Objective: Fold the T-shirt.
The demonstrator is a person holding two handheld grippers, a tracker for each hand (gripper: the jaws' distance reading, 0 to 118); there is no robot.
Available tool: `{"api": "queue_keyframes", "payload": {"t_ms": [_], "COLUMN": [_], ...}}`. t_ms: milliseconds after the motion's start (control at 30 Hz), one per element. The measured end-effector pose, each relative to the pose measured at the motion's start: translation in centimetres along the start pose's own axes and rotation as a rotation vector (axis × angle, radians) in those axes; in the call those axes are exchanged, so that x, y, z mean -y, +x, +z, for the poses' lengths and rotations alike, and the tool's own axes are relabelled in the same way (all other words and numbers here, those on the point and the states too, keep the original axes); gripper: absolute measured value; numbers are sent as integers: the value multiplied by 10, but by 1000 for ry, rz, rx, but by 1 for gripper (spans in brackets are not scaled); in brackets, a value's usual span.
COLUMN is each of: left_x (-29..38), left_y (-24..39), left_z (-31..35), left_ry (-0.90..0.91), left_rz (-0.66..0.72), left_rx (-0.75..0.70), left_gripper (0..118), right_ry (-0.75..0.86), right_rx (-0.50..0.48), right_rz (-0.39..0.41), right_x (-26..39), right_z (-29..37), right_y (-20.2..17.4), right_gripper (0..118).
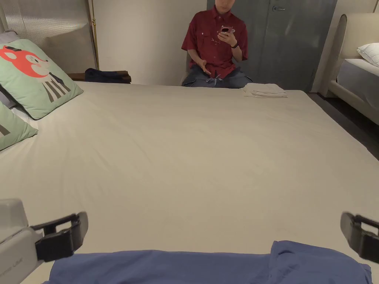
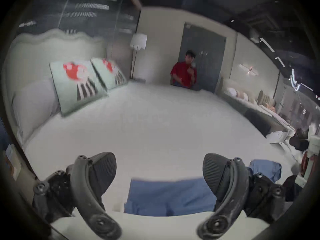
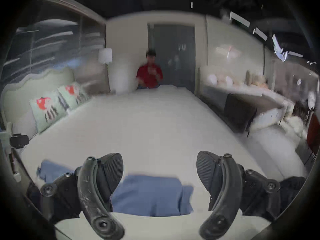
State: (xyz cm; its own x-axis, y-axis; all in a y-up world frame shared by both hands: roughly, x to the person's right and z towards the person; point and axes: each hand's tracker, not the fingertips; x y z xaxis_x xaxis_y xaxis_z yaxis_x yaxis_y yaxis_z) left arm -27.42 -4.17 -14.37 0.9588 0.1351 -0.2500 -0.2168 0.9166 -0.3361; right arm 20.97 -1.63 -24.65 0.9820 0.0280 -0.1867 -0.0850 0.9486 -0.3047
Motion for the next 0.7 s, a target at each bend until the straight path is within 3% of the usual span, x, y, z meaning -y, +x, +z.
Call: {"api": "queue_keyframes", "payload": {"t_ms": [67, 133, 167, 200, 233, 267, 300, 433, 600, 700], "left_x": [-6, -10, -9, -9, -9, -9, -9, -11, -14, -2], "left_y": [16, 33, 35, 42, 47, 50, 50, 44, -30, -95], "left_z": [6, 10, 8, 9, 9, 11, 8, 4, -26, -57], "left_ry": [107, 168, 197, 221, 232, 241, 232, 193, -34, -255], "left_rz": [-12, -28, -42, -61, -68, -71, -69, -47, 291, 417], "left_rx": [12, 43, 48, 41, 41, 53, 80, 147, 394, 459], "left_gripper": [95, 66, 41, 10, 0, 0, 0, 0, 0, 0], "right_ry": [129, 208, 238, 269, 290, 312, 325, 362, 350, 331], "right_rx": [26, 30, 33, 54, 69, 77, 72, 81, 71, 60], "right_rz": [-35, -56, -53, -45, -34, -22, -17, 19, 7, 0], "right_x": [-5, -4, -4, -3, 0, 2, 4, 7, 7, 8], "right_z": [6, 3, 3, 4, 0, -1, 0, -3, -7, -7], "right_y": [-20, -35, -44, -53, -59, -65, -69, -82, -85, -89], "right_gripper": [91, 85, 75, 51, 27, 5, 0, 0, 0, 0]}}
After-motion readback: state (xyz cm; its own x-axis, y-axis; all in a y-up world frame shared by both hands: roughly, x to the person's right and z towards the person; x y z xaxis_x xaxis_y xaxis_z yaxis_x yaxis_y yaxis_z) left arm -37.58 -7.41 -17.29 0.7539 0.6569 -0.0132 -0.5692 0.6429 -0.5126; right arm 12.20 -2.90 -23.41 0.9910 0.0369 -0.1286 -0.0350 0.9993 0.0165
